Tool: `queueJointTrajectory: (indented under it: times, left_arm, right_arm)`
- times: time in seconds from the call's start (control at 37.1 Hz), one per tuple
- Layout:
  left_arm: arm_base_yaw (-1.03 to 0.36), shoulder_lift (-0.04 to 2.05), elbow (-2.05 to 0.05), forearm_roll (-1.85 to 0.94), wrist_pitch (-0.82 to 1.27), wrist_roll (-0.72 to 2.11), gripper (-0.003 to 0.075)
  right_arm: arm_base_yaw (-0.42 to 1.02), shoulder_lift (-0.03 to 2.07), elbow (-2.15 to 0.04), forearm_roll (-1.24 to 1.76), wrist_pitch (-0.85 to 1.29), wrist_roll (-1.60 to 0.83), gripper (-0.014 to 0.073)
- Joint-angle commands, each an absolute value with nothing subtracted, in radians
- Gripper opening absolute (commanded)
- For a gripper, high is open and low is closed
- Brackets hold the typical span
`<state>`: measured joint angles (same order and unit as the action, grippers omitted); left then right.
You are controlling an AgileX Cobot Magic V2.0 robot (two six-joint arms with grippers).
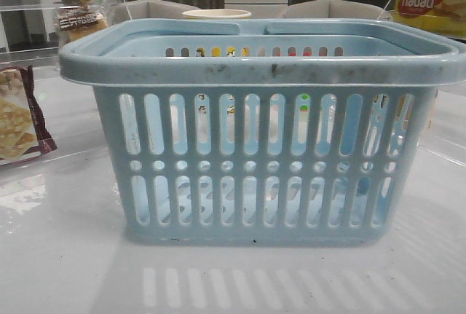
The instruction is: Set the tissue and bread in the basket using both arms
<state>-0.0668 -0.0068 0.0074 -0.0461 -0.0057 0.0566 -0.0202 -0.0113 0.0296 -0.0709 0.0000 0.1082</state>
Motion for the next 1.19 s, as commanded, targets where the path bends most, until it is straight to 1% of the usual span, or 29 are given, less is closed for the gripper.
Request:
queueJointTrajectory:
  times: [0.0, 0.11, 0.24, 0.43, 0.51, 0.62, 0.7, 0.76, 1.0, 1.16]
  left_arm:
    - [-0.074, -0.022, -0.002, -0.053, -0.137, 0.055, 0.0091]
    - [-0.074, -0.022, -0.043, -0.053, -0.139, 0.055, 0.0091]
    - [-0.074, -0.02, -0.155, -0.053, -0.088, 0.055, 0.0091]
    - [-0.074, 0.044, -0.363, -0.053, 0.095, 0.055, 0.0091]
    - [-0.074, 0.096, -0.456, -0.053, 0.155, 0.055, 0.0091]
    - [-0.074, 0.231, -0.625, -0.053, 0.332, 0.055, 0.0091]
    - [-0.074, 0.313, -0.699, -0.053, 0.462, 0.055, 0.0091]
    - [-0.074, 0.344, -0.713, -0.053, 0.511, 0.055, 0.0091]
    - [-0.074, 0.465, -0.71, -0.053, 0.679, 0.055, 0.0091]
    - [-0.074, 0.526, -0.707, -0.053, 0.695, 0.055, 0.0091]
  right_arm:
    - [-0.026, -0.028, 0.029, -0.074, -0.124, 0.106, 0.0029]
    - [-0.023, -0.028, -0.01, -0.074, -0.108, 0.106, 0.0029]
    - [-0.023, -0.028, -0.122, -0.074, -0.024, 0.106, 0.0029]
    - [-0.023, 0.022, -0.332, -0.074, 0.149, 0.106, 0.0029]
    - [-0.023, 0.08, -0.439, -0.074, 0.219, 0.106, 0.0029]
    - [-0.023, 0.204, -0.597, -0.074, 0.37, 0.106, 0.0029]
    - [-0.023, 0.288, -0.68, -0.074, 0.483, 0.106, 0.0029]
    - [-0.023, 0.326, -0.7, -0.074, 0.541, 0.106, 0.0029]
    - [-0.023, 0.466, -0.694, -0.074, 0.684, 0.106, 0.0029]
    - [-0.023, 0.545, -0.656, -0.074, 0.709, 0.106, 0.0029]
